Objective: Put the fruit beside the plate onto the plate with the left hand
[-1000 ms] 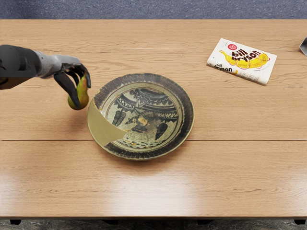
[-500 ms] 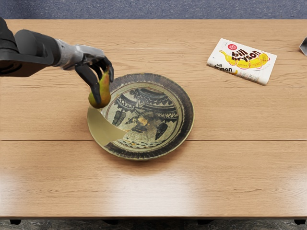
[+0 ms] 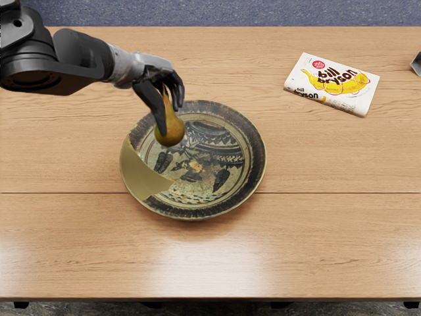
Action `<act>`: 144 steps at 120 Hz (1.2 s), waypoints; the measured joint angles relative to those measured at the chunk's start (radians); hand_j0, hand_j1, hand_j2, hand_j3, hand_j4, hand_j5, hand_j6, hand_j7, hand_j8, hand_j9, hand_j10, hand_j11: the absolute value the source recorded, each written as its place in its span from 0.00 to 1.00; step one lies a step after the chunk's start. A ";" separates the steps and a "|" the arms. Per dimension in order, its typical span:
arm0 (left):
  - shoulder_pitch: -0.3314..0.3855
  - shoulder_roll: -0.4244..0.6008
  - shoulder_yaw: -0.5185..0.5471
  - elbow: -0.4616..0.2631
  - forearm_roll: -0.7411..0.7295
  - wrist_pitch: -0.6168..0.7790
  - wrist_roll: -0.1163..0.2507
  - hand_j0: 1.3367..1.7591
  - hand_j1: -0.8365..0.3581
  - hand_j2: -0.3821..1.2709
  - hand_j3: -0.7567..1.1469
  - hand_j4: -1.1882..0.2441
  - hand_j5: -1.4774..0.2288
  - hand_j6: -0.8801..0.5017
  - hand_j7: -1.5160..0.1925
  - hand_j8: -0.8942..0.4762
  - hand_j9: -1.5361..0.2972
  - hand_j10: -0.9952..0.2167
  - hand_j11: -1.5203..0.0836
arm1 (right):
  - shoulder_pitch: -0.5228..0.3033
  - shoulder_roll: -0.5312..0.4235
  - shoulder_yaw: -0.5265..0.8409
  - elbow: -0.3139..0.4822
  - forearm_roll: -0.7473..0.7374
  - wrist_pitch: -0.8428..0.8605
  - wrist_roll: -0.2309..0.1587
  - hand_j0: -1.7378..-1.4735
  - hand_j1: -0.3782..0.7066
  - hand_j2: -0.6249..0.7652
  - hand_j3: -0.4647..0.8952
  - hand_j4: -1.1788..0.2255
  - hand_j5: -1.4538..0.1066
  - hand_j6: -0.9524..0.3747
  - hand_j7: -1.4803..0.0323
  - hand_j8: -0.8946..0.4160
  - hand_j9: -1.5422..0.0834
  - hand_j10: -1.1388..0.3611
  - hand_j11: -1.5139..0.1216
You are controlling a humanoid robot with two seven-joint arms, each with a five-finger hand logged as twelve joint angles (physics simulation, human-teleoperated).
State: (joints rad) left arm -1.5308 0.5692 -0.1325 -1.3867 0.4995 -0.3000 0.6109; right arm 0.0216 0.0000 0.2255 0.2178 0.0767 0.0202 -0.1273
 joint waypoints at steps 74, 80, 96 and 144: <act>0.009 -0.098 0.017 0.103 0.004 -0.002 0.000 0.75 0.34 0.73 0.40 0.23 0.20 0.12 0.22 0.18 0.22 0.12 0.23 | -0.002 0.000 0.000 0.000 0.000 0.001 0.000 0.30 0.06 0.45 0.34 0.82 0.91 0.70 0.96 0.66 0.93 0.74 0.90; 0.007 -0.103 0.015 0.105 0.004 0.007 0.000 0.75 0.36 0.67 0.40 0.26 0.24 0.13 0.26 0.20 0.25 0.16 0.28 | -0.002 0.000 0.000 0.000 0.000 0.001 0.000 0.30 0.06 0.45 0.34 0.82 0.91 0.70 0.96 0.66 0.93 0.74 0.90; 0.008 -0.121 0.009 0.114 0.003 0.104 0.000 0.76 0.66 0.46 0.40 0.53 0.54 0.37 0.55 0.41 0.53 0.47 0.59 | -0.002 0.000 0.000 0.000 0.000 0.000 0.000 0.30 0.06 0.45 0.34 0.82 0.91 0.70 0.96 0.66 0.93 0.74 0.90; 0.045 -0.001 0.003 0.051 -0.163 0.096 0.000 0.76 0.95 0.26 0.40 0.79 0.82 0.60 0.84 0.62 0.79 0.77 0.90 | -0.003 0.000 0.000 0.000 0.000 0.000 0.000 0.30 0.06 0.45 0.34 0.82 0.91 0.70 0.96 0.66 0.93 0.74 0.90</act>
State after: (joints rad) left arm -1.4860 0.5682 -0.1298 -1.3361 0.3366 -0.2038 0.6109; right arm 0.0185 0.0000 0.2254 0.2178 0.0767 0.0202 -0.1275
